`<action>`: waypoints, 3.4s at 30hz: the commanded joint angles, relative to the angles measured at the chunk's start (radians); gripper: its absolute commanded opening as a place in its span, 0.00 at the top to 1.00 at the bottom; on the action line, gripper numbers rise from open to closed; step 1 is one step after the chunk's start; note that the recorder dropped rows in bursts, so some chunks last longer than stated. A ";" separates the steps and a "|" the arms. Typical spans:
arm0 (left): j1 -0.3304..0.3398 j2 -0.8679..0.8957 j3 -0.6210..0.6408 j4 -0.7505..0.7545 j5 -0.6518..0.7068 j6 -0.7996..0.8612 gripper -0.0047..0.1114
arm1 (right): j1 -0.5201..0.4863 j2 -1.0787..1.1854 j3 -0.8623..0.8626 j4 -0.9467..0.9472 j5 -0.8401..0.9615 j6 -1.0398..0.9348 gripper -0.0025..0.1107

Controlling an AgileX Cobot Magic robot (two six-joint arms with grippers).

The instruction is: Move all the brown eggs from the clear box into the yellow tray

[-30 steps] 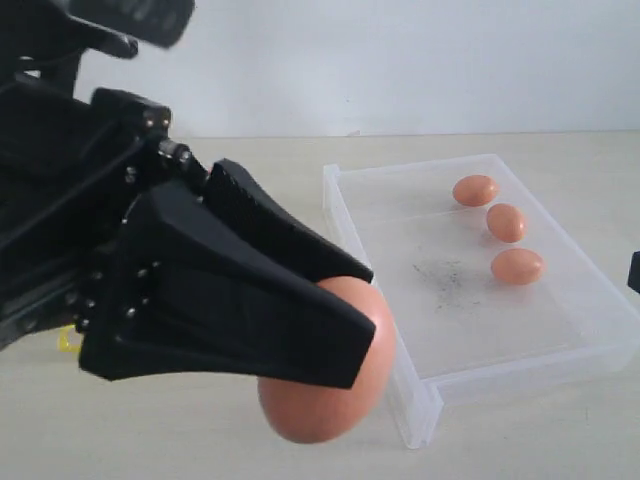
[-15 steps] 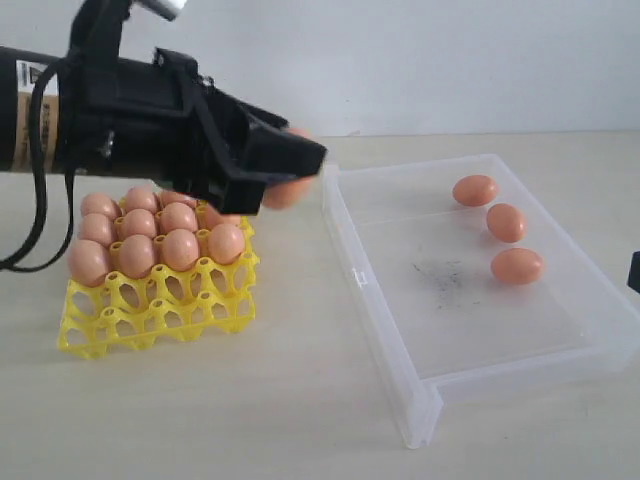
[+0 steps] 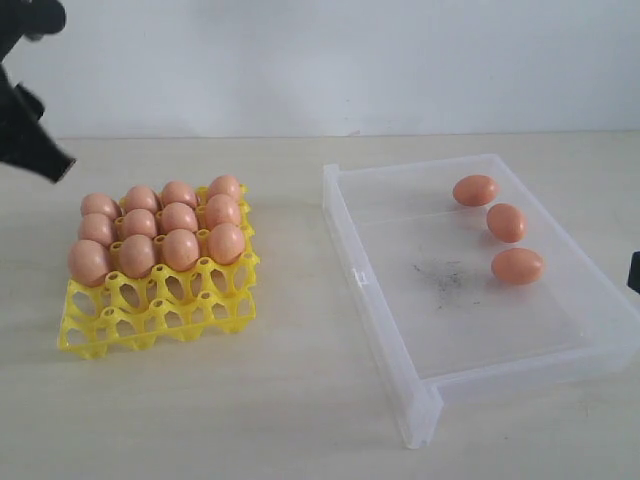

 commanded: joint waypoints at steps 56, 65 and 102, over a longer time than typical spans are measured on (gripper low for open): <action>0.302 0.621 0.624 -1.358 -2.016 0.656 0.93 | 0.001 -0.005 0.003 -0.007 0.006 -0.022 0.98; 0.302 0.621 0.622 -1.343 -2.016 0.627 0.93 | 0.001 -0.005 0.003 -0.007 0.006 -0.025 0.98; 0.302 0.313 0.622 -1.175 -2.003 0.615 0.41 | 0.001 -0.005 0.003 -0.007 0.006 -0.024 0.98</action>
